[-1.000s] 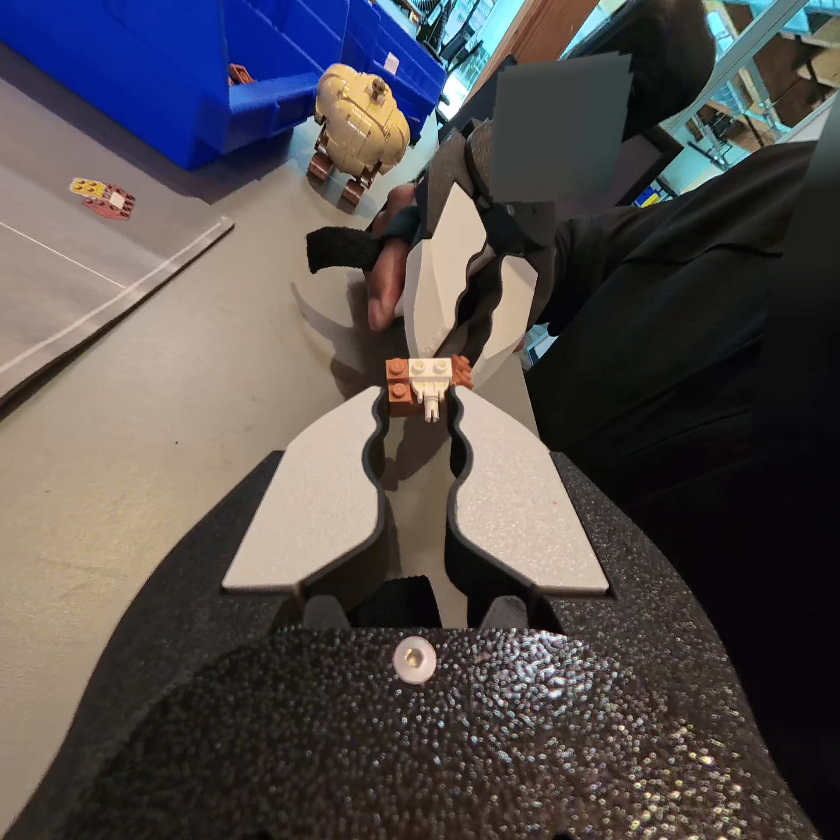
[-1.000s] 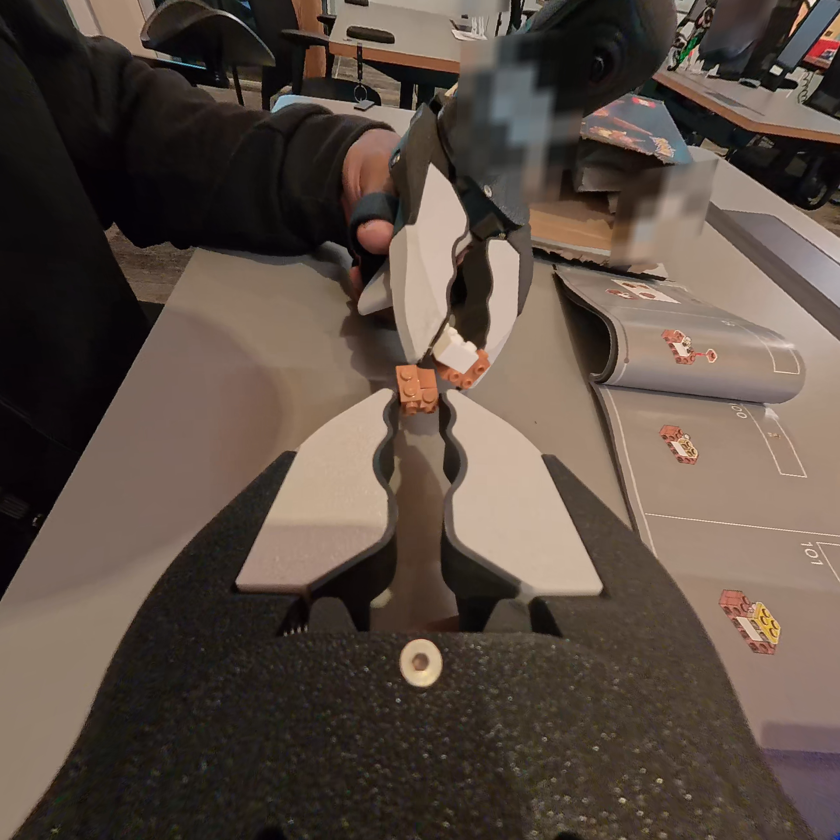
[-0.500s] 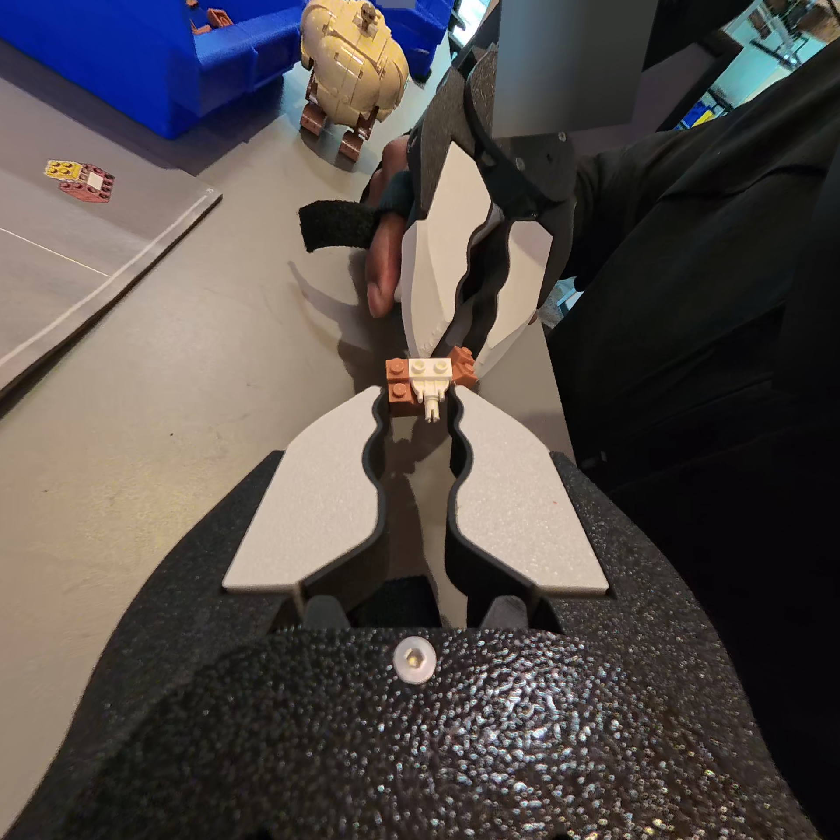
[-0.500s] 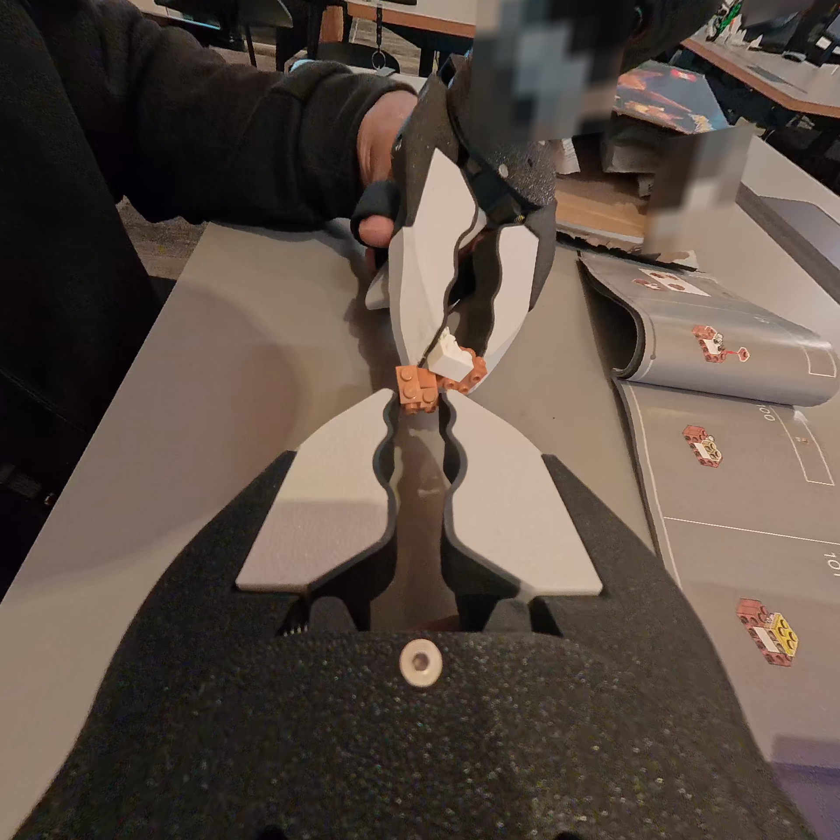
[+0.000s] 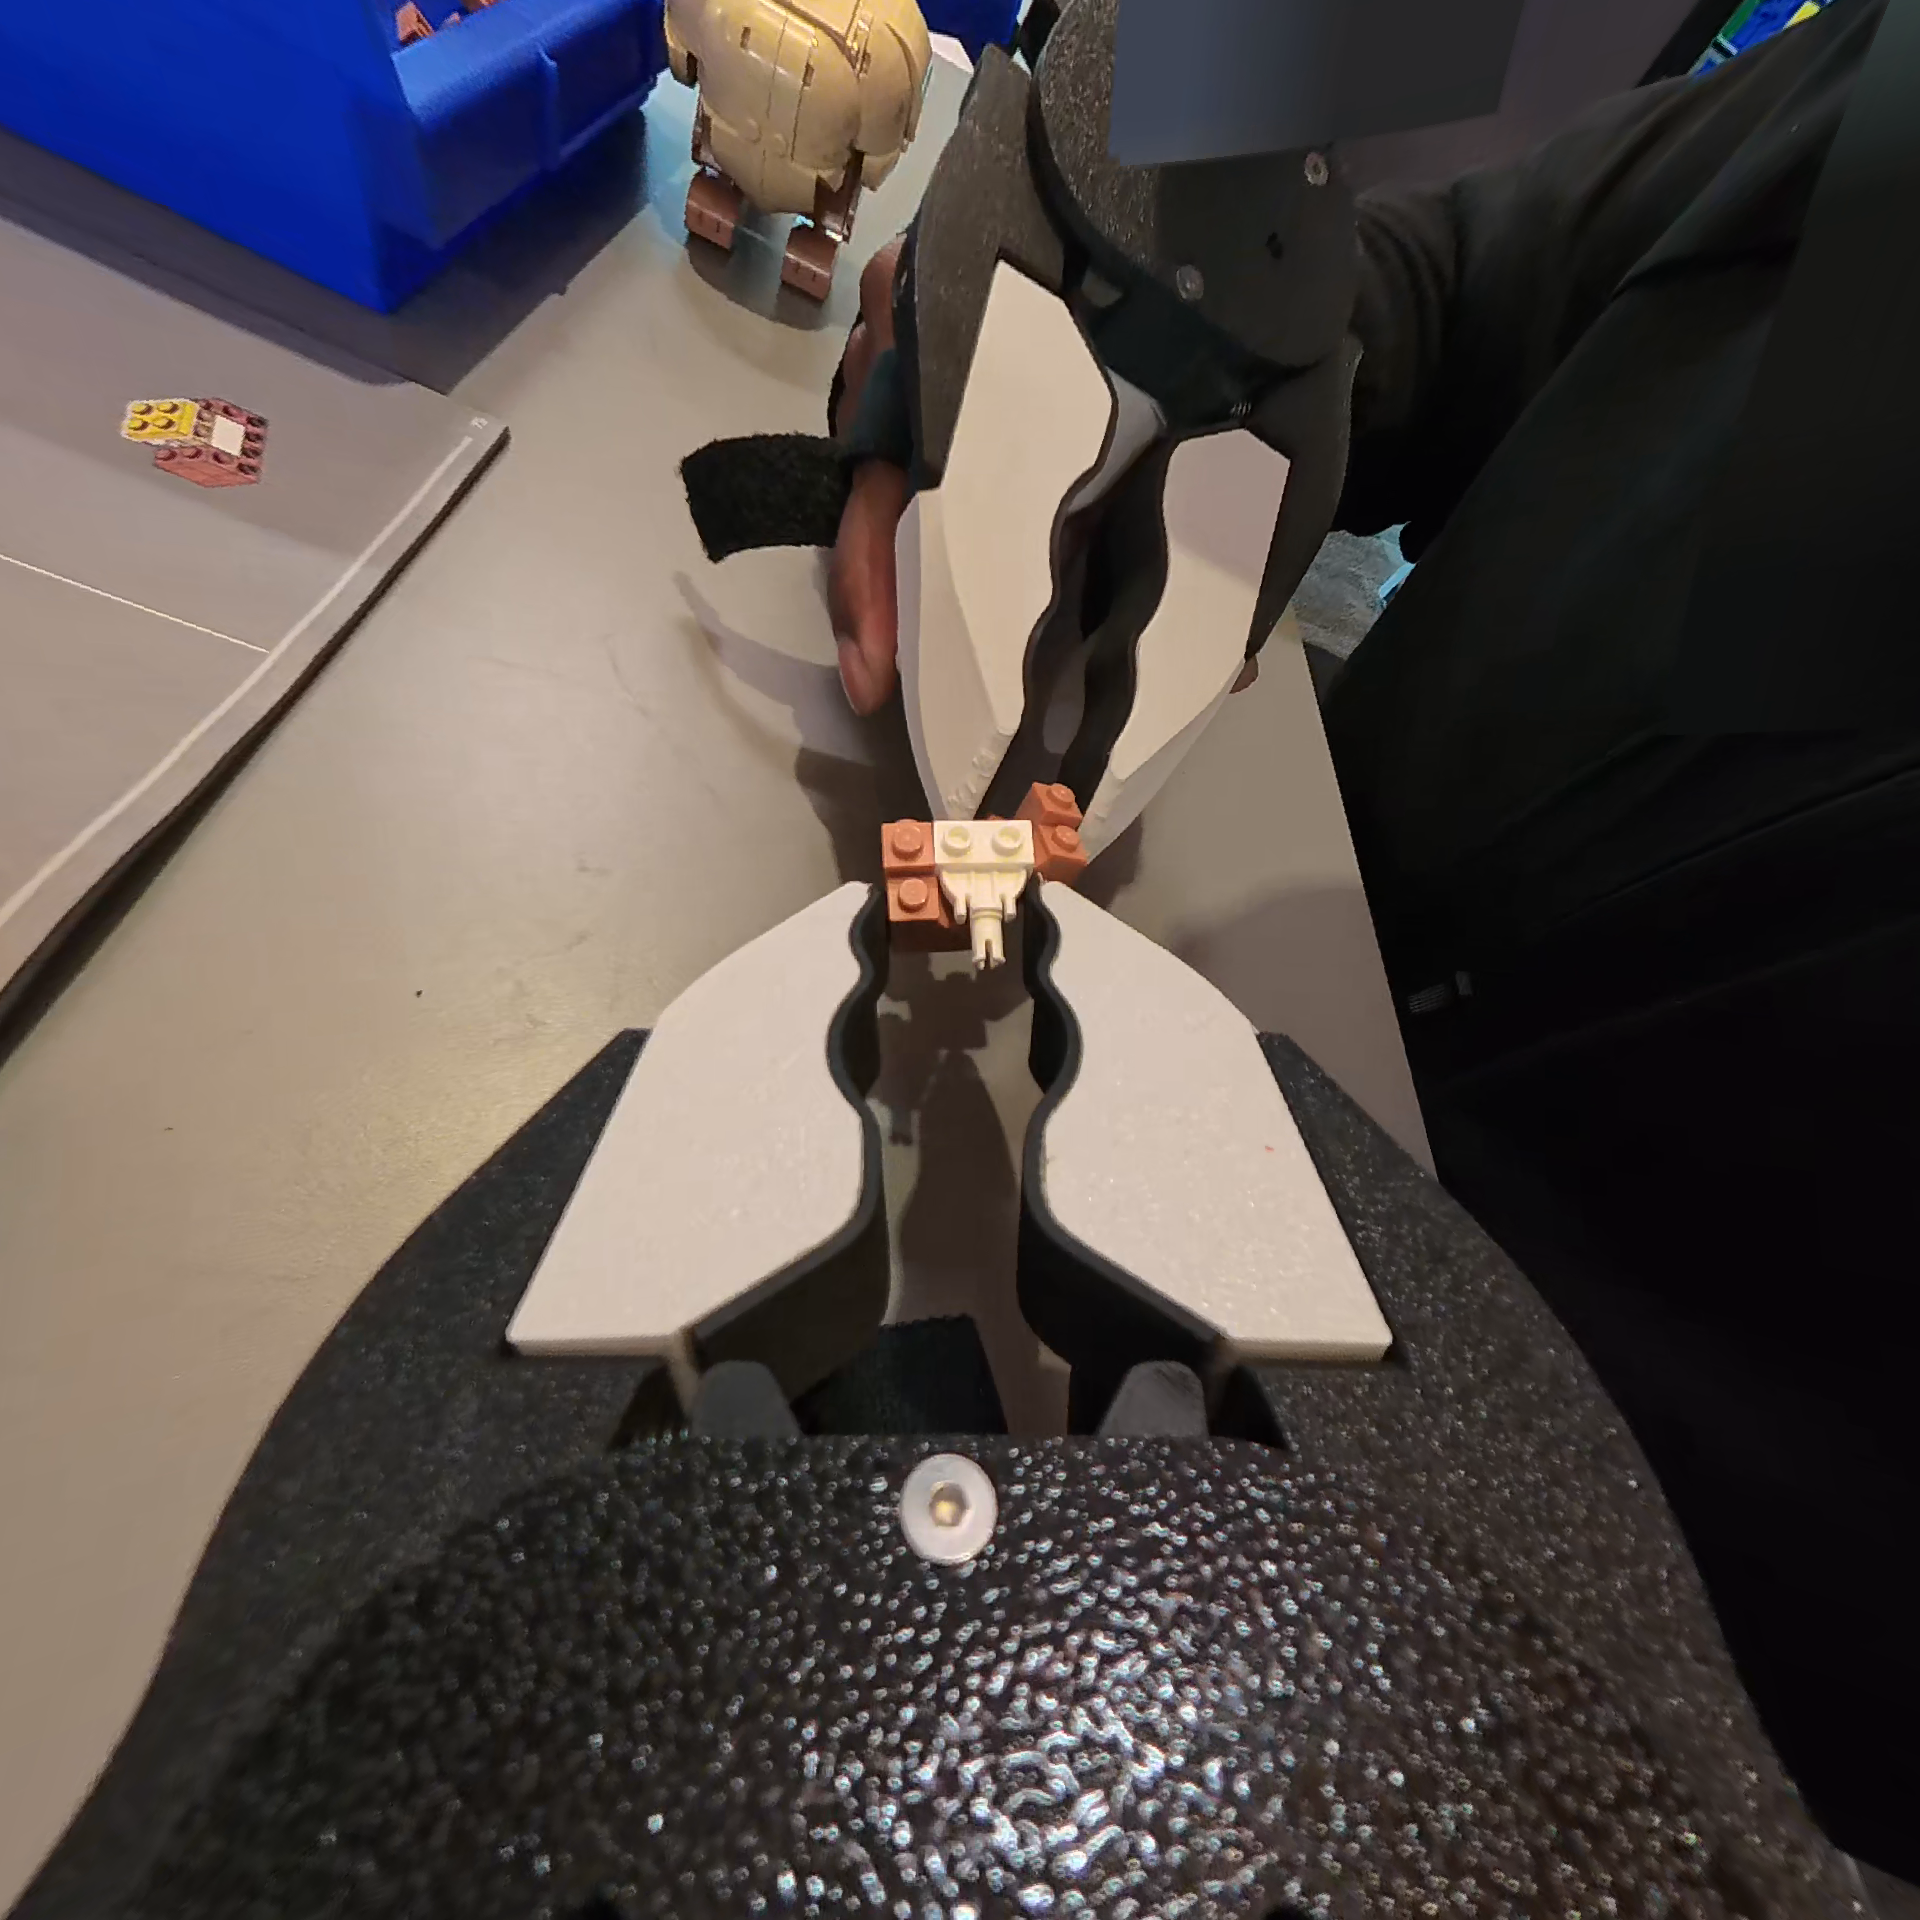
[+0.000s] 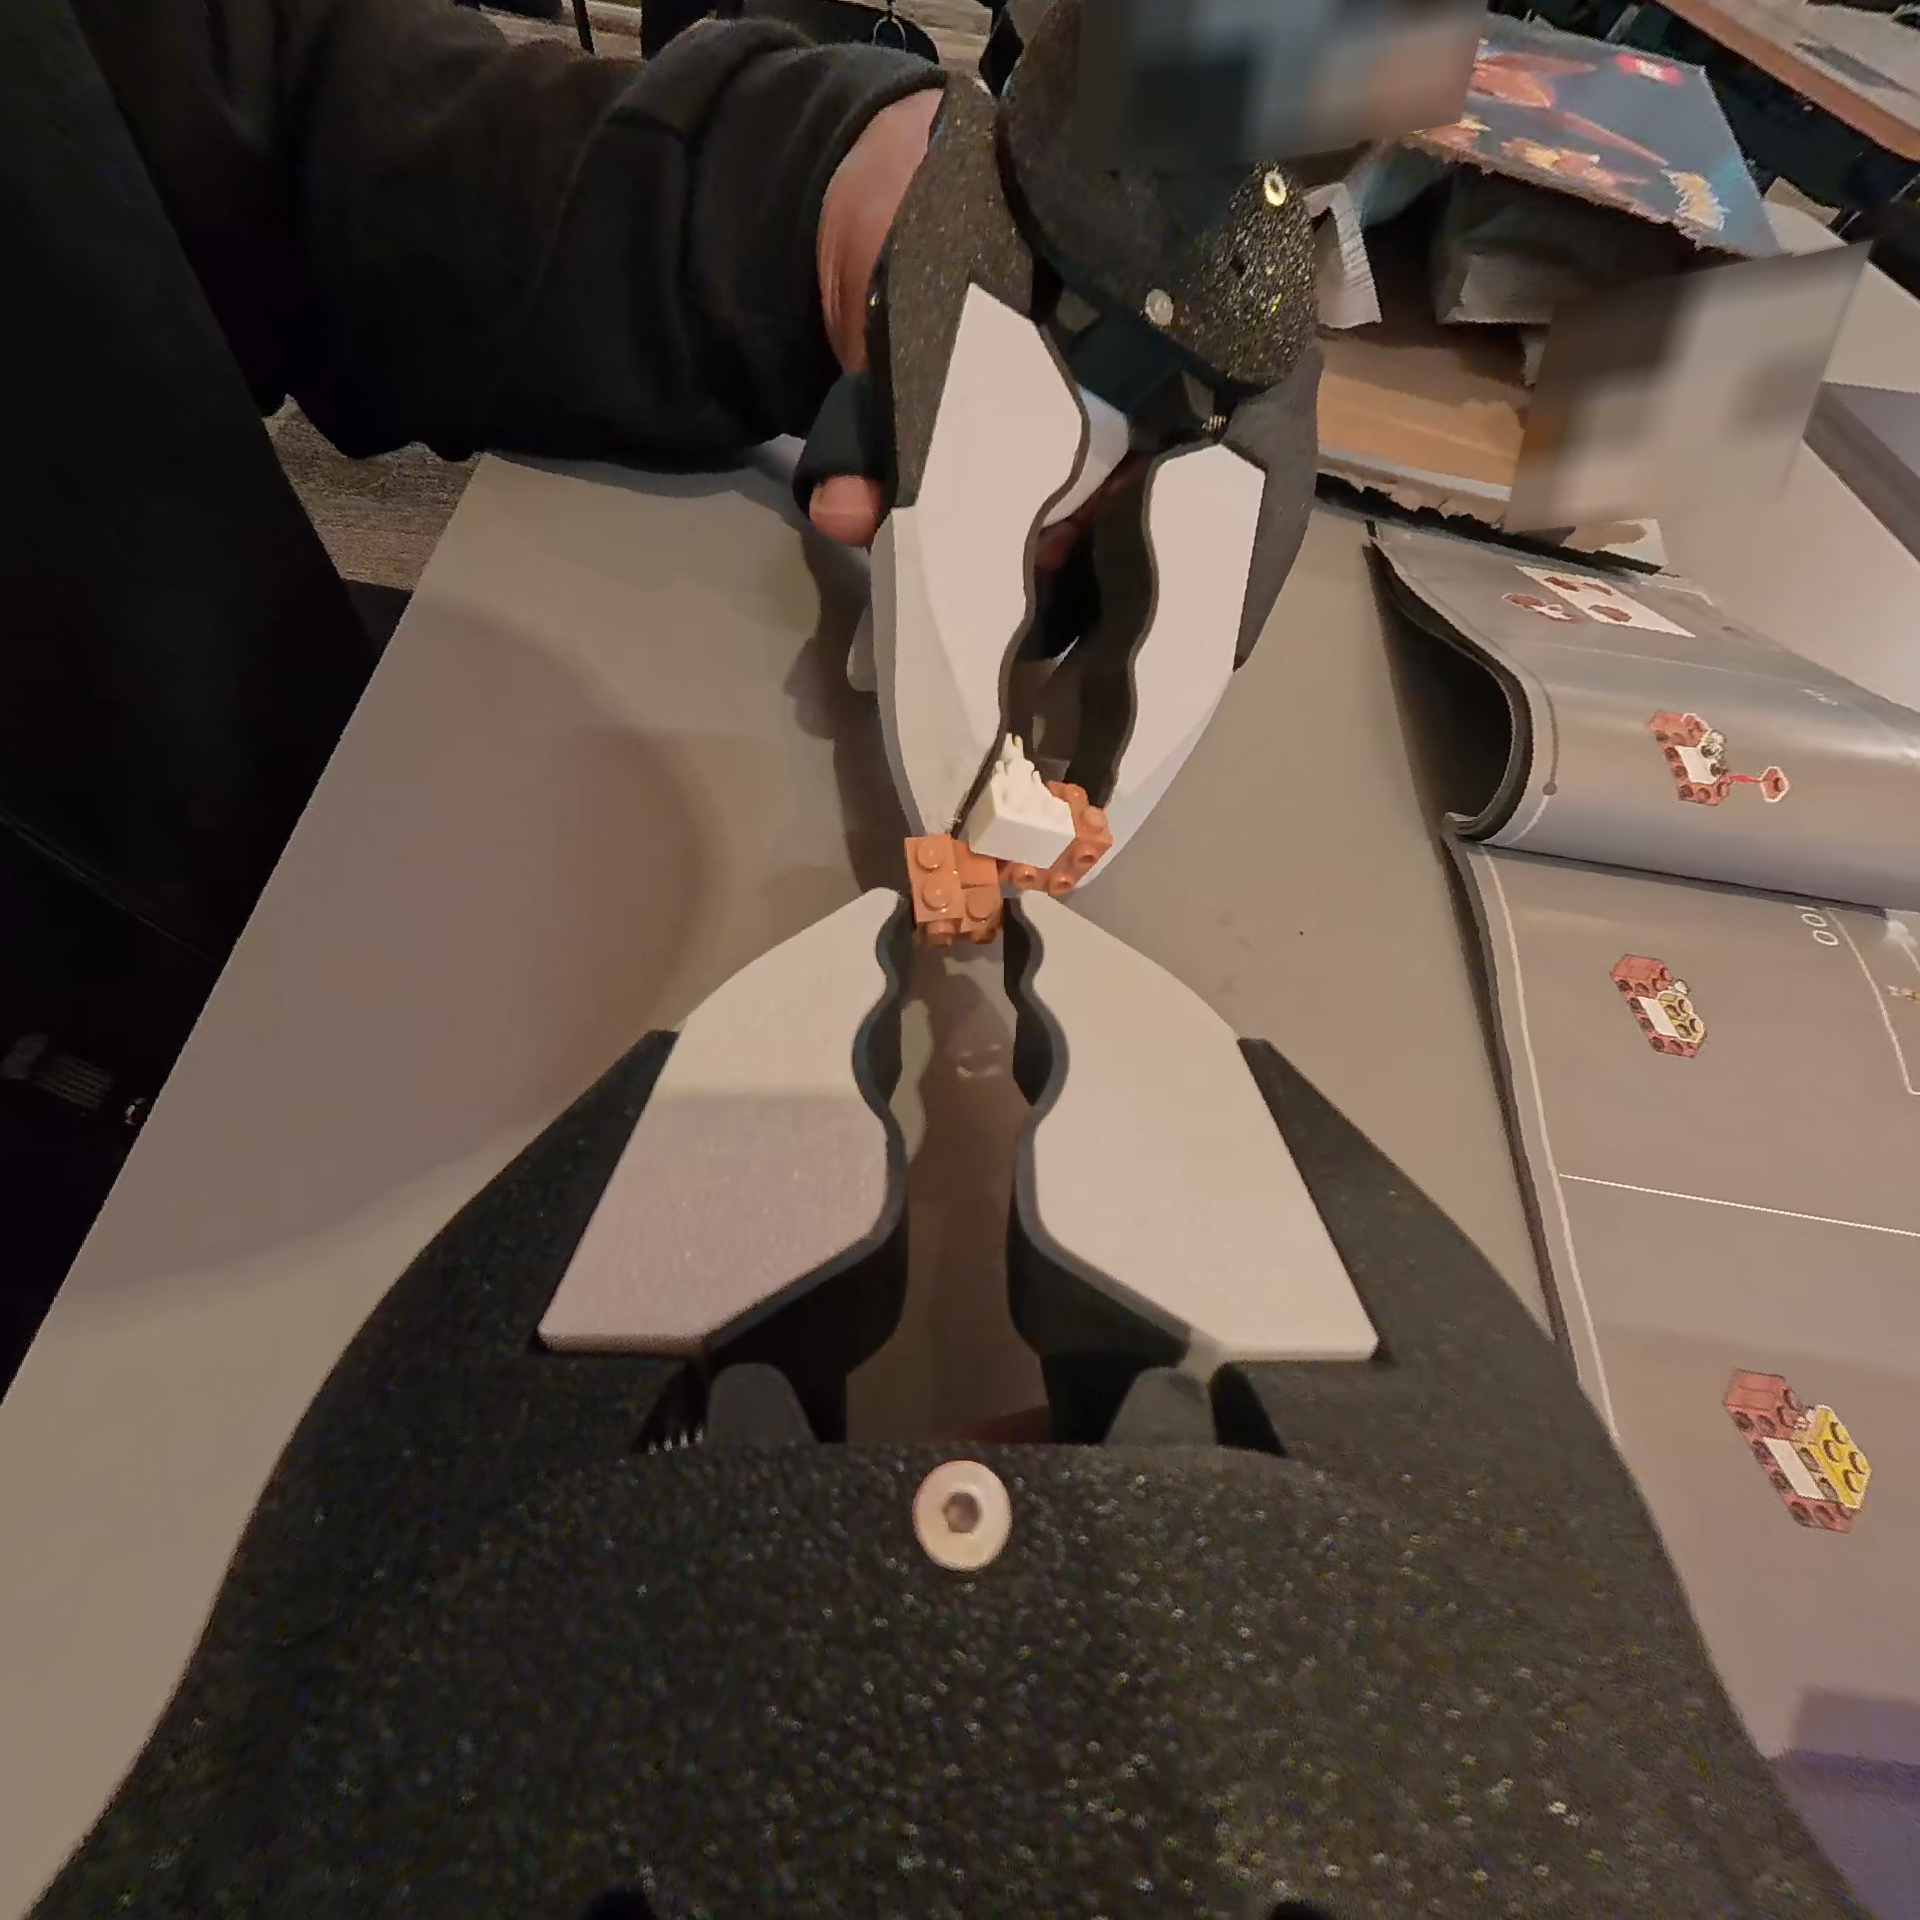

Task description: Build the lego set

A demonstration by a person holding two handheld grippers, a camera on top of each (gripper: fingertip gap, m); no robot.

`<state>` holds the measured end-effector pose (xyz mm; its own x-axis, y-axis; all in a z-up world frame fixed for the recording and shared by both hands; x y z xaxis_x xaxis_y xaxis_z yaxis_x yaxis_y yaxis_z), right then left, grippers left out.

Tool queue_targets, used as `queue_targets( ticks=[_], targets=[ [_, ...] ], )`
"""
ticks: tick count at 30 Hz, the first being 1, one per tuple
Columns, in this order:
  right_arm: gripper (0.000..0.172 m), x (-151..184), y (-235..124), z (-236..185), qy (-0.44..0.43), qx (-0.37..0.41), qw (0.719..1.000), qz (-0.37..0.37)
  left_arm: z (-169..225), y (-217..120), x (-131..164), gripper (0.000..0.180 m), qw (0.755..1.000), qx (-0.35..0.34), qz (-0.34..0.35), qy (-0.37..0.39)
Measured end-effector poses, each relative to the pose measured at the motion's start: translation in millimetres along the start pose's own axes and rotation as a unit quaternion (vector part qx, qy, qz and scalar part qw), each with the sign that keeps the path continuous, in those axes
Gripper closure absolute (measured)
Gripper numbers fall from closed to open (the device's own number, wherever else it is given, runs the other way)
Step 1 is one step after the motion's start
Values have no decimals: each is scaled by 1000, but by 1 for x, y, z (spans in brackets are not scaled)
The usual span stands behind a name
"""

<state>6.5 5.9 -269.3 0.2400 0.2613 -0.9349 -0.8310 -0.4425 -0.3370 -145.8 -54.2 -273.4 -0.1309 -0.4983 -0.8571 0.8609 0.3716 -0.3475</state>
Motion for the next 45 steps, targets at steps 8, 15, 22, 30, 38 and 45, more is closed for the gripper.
queue_targets(
  ticks=[8, 15, 22, 30, 38, 45],
  targets=[
    [156, 0, 4, -4, -19, -3, 1000, -15, 5, 3, 2, 146, 1000, 13, -19, 16],
    [156, 0, 5, -4, -17, 6, 1000, -22, 4, 4, 2, 146, 999, -1, -25, 26],
    [156, 2, 8, -4, -21, 19, 999, -38, 5, 4, 2, 146, 998, -26, -43, 49],
    [156, 3, 10, -4, -14, 26, 998, -49, 9, 7, 1, 145, 993, -59, -61, 86],
    [156, 3, 11, -3, -10, 27, 998, -55, 11, 9, 1, 145, 989, -74, -71, 109],
    [156, 3, 10, -4, -15, 16, 999, -48, 10, 8, 2, 146, 991, -57, -64, 104]
  ],
)
Point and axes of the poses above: each gripper's, where its closed fingertips meet, y out along the fingers, x out of its underside, z = x × y across the jaws, the point moved 9 cm from there along -y, back along the fingers, and after that the axes turned 7 degrees about z, right-handed, at the moved point
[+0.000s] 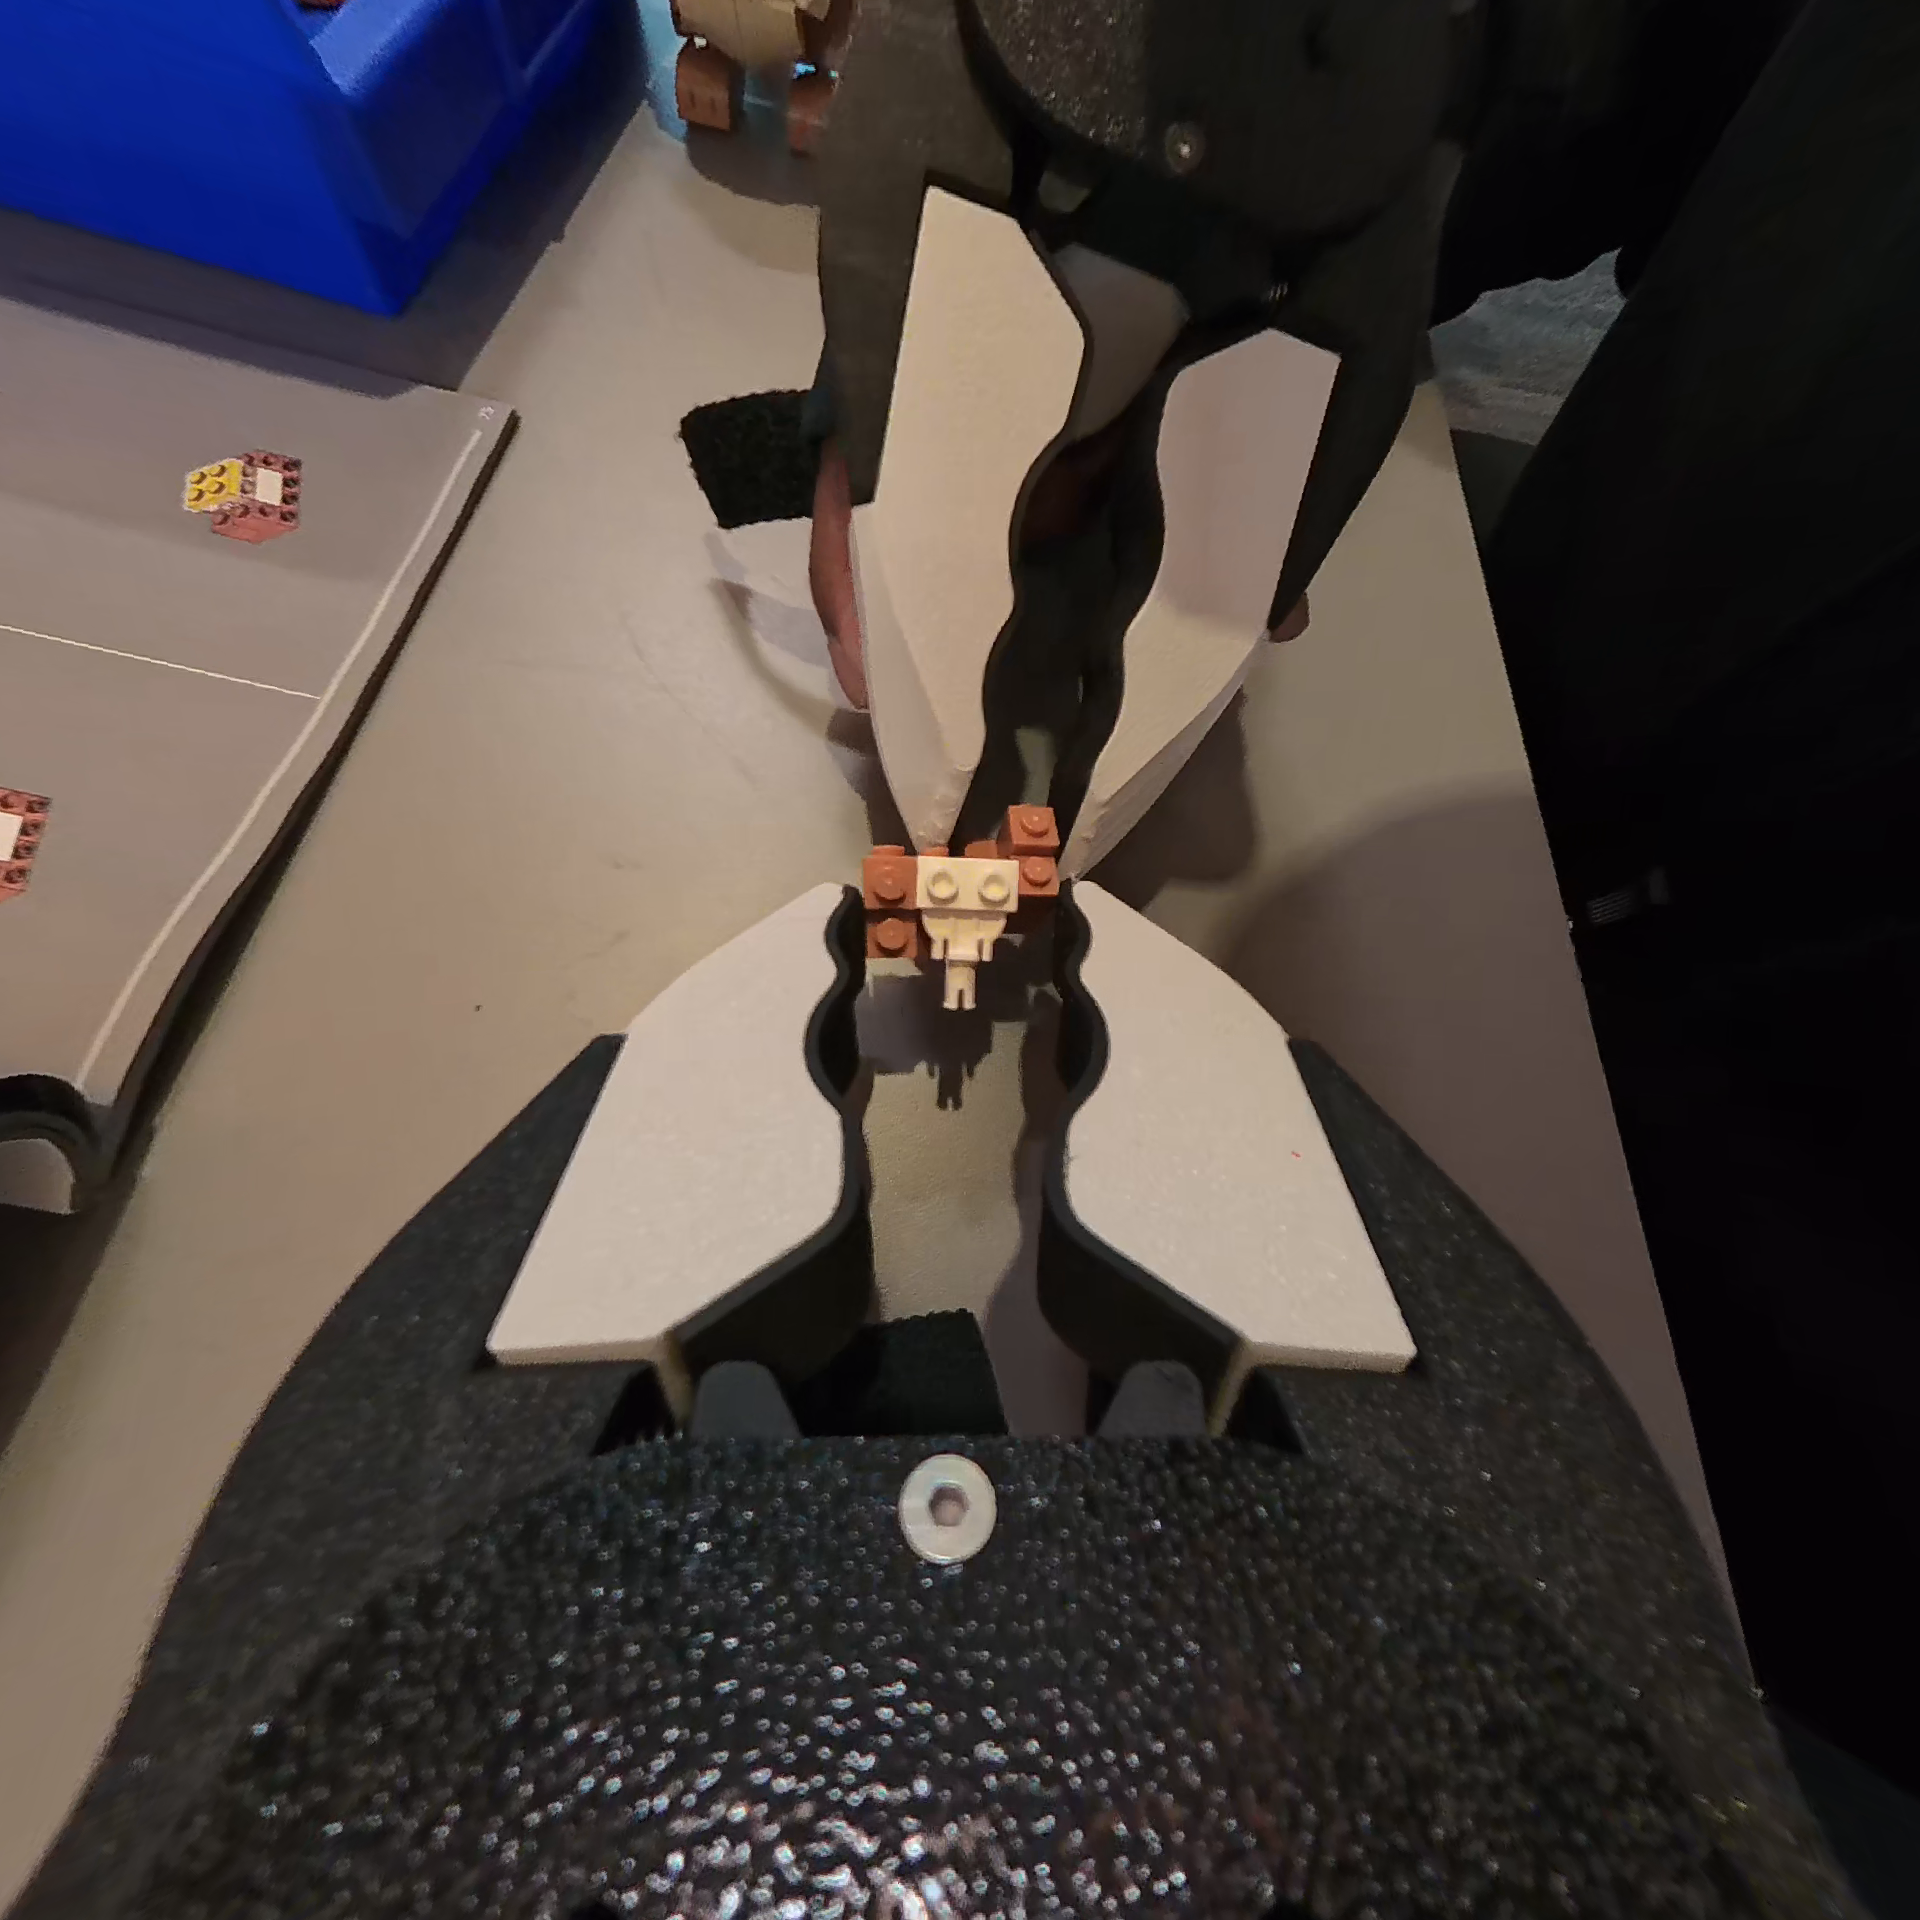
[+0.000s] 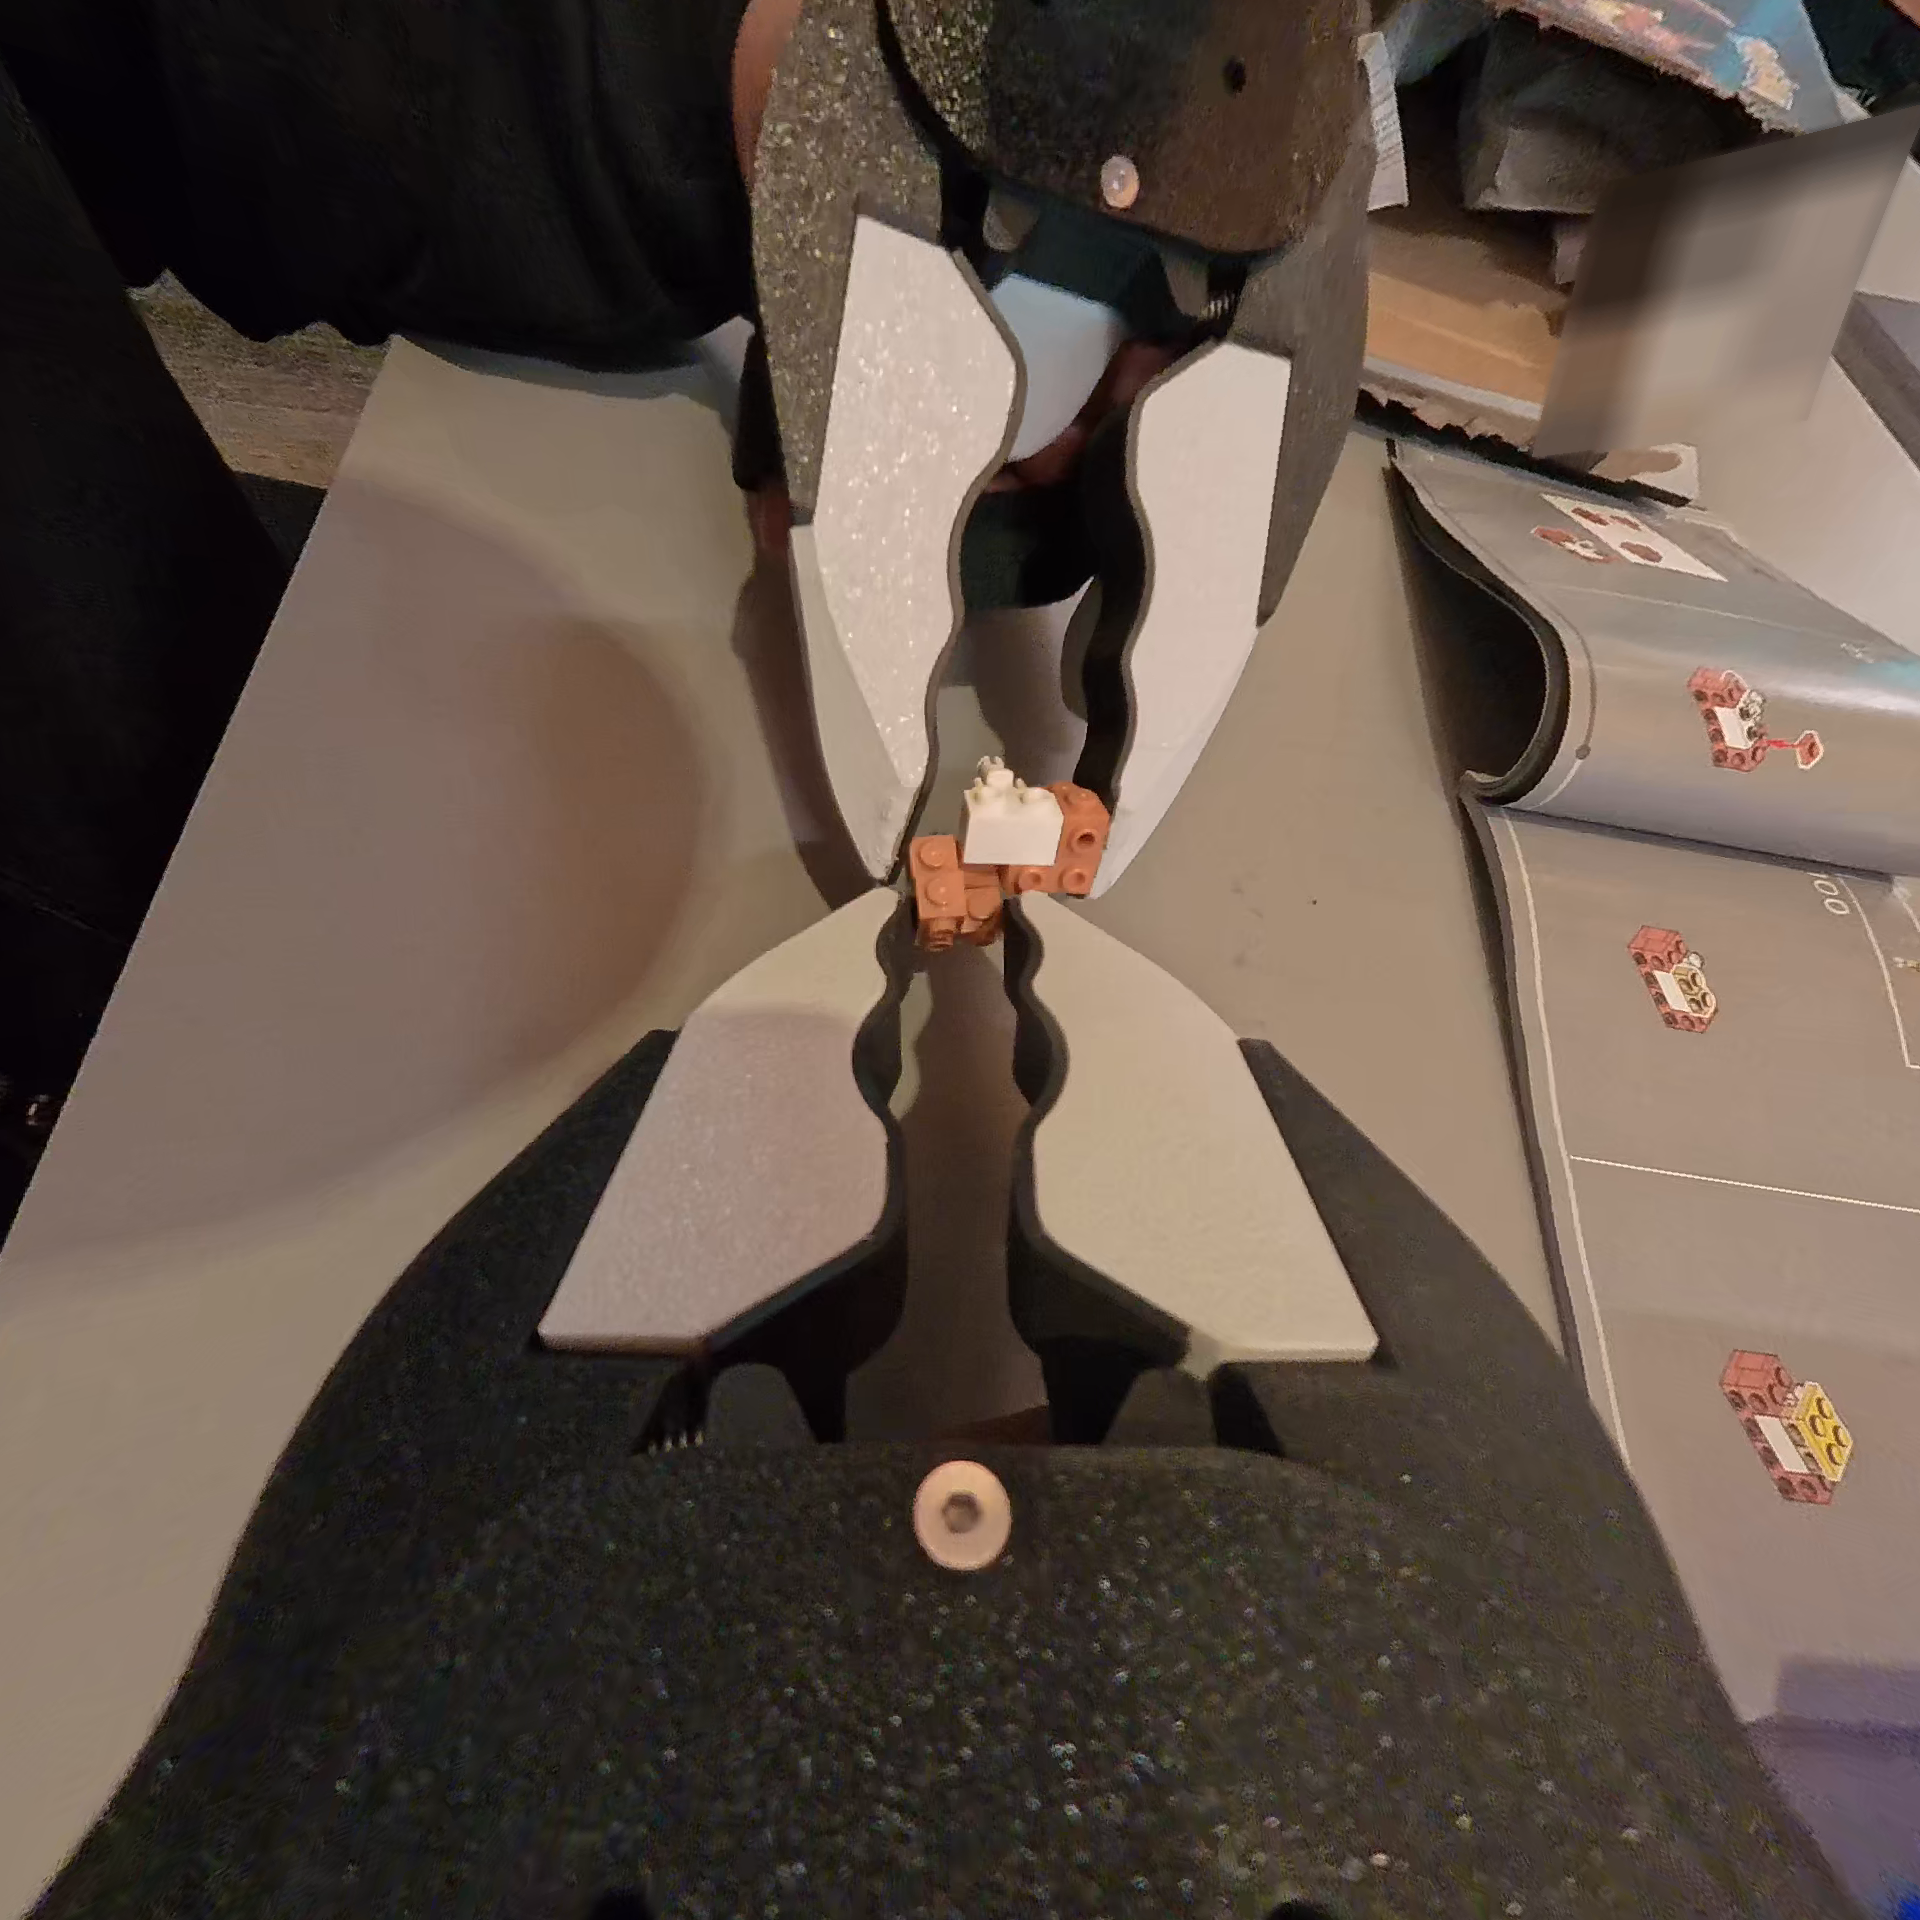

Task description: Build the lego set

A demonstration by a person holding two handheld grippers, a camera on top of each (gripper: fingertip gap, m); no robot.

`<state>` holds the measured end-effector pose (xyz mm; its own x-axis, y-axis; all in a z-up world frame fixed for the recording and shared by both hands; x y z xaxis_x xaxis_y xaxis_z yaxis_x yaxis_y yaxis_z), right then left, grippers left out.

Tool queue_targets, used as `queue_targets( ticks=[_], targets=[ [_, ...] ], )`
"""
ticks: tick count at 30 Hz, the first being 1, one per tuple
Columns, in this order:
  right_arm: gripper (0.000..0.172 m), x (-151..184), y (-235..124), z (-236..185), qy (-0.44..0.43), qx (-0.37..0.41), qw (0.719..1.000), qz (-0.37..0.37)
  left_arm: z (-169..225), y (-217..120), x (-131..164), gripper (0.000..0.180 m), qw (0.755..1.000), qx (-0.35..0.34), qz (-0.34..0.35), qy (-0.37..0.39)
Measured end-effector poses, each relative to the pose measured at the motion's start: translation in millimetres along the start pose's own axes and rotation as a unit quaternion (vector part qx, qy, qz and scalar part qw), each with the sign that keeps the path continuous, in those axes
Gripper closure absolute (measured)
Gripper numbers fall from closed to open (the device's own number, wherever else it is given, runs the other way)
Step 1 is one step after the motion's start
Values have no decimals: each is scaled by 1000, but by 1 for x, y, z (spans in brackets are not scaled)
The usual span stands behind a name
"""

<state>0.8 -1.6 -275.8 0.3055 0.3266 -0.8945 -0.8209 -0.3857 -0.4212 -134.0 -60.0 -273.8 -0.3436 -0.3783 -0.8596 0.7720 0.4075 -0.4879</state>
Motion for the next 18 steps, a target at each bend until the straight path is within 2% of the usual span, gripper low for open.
queue_targets(
  ticks=[12, 13, 18],
  targets=[
    [156, 1, 0, -3, -20, -6, 1000, -4, -3, 2, 4, 148, 999, 25, 3, -25],
    [161, 1, 1, -3, -19, 1, 1000, -6, -3, 2, 4, 155, 999, 30, 2, -27],
    [163, 3, 2, -3, -13, 1, 1000, -25, -2, 6, 6, 155, 999, 21, -22, -26]
  ],
)
Point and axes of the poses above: each gripper's, where its closed fingertips meet, y out along the fingers, x out of its underside, z = x × y across the jaws, the point moved 9 cm from there along -y, back along the fingers, and after that the axes turned 7 degrees about z, right-handed, at the moved point
